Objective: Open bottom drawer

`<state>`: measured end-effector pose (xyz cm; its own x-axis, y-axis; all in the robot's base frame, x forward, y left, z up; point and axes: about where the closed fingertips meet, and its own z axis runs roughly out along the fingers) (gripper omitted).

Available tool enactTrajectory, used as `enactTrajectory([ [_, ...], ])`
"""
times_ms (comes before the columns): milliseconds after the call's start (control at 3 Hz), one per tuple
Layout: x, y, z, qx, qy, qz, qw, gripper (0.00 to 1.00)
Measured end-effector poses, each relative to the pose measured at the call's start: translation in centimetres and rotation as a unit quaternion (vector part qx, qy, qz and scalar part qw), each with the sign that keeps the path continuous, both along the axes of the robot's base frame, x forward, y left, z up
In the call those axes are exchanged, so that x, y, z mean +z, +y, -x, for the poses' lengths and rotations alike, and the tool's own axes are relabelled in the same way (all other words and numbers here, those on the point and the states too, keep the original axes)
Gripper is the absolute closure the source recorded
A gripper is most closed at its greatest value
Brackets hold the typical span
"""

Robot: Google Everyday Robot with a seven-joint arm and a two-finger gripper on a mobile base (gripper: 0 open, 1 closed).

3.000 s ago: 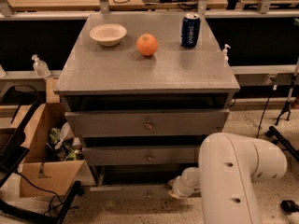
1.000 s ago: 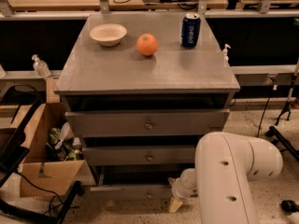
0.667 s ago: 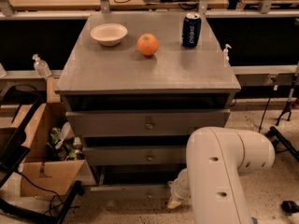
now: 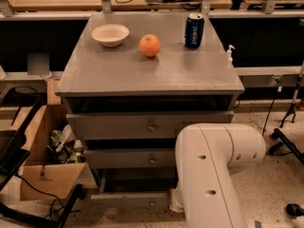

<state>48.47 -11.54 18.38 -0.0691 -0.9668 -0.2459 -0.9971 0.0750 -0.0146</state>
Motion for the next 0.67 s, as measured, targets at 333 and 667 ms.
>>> enactTrajectory([
  [333, 0.04, 0.00, 0.00, 0.000, 0.000, 0.000, 1.0000, 1.00],
  [667, 0.09, 0.00, 0.01, 0.000, 0.000, 0.000, 1.0000, 1.00],
])
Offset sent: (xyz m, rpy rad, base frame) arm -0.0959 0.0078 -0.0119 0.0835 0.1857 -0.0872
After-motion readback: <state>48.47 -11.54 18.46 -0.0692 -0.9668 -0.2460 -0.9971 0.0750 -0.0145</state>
